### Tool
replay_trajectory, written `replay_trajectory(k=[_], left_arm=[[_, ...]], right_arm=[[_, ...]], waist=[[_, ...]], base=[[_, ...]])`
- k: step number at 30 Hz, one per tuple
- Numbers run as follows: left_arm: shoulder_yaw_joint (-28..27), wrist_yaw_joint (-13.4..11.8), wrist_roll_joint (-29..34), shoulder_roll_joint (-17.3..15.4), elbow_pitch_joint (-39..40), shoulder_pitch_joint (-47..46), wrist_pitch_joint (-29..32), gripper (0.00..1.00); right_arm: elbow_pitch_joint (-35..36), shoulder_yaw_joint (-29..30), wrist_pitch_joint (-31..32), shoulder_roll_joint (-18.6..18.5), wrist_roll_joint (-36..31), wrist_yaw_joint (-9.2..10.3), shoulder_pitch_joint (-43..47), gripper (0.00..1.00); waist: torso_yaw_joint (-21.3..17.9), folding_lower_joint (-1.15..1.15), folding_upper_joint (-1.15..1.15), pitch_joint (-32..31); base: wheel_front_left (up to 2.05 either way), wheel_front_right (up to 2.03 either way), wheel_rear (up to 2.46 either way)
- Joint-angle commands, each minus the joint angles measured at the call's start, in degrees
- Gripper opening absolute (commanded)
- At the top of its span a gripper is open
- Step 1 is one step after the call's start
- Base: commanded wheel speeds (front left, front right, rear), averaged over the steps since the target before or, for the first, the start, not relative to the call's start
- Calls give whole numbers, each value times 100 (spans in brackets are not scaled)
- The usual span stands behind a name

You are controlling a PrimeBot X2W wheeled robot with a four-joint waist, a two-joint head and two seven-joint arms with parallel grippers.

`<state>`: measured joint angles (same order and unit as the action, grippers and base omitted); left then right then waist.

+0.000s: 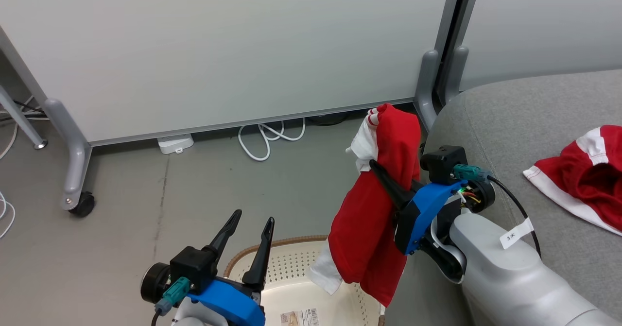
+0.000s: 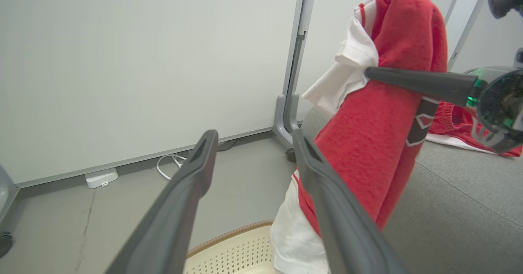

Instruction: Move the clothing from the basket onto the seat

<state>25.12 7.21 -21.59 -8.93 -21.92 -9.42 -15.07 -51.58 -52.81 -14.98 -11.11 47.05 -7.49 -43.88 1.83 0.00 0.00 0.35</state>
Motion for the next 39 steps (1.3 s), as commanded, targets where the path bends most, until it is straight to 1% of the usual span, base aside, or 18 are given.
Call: replay_trajectory(k=[1,6,12,22,29,39], left_arm=[[-9,41,18,4,26,31,-15,100],[-4,42,-22,13,92,-13,-15,100],[-18,43,2,21,171,-79,-15,100],[35,43,36,105,281,-258,-15,100],[73,44,56,99,268,-295,-15,100],[71,44,67,42,309,-325,-15,100]], right_arm=[[23,24,-28,-21,-19,-1,78,0],[66,74,-27,0,-84,-1,35,0],[147,83,-26,11,-167,-1,24,0],[247,194,-24,-158,-242,-1,135,0],[362,321,-24,-244,-313,-1,242,0],[489,547,-23,-220,-407,-1,340,0]], waist=[[-18,0,0,2],[-246,0,0,32],[-752,0,0,86],[-1601,0,0,176],[-2049,0,0,226],[-2669,0,0,297]], base=[[0,0,0],[0,0,0],[0,0,0],[0,0,0],[0,0,0],[0,0,0]])
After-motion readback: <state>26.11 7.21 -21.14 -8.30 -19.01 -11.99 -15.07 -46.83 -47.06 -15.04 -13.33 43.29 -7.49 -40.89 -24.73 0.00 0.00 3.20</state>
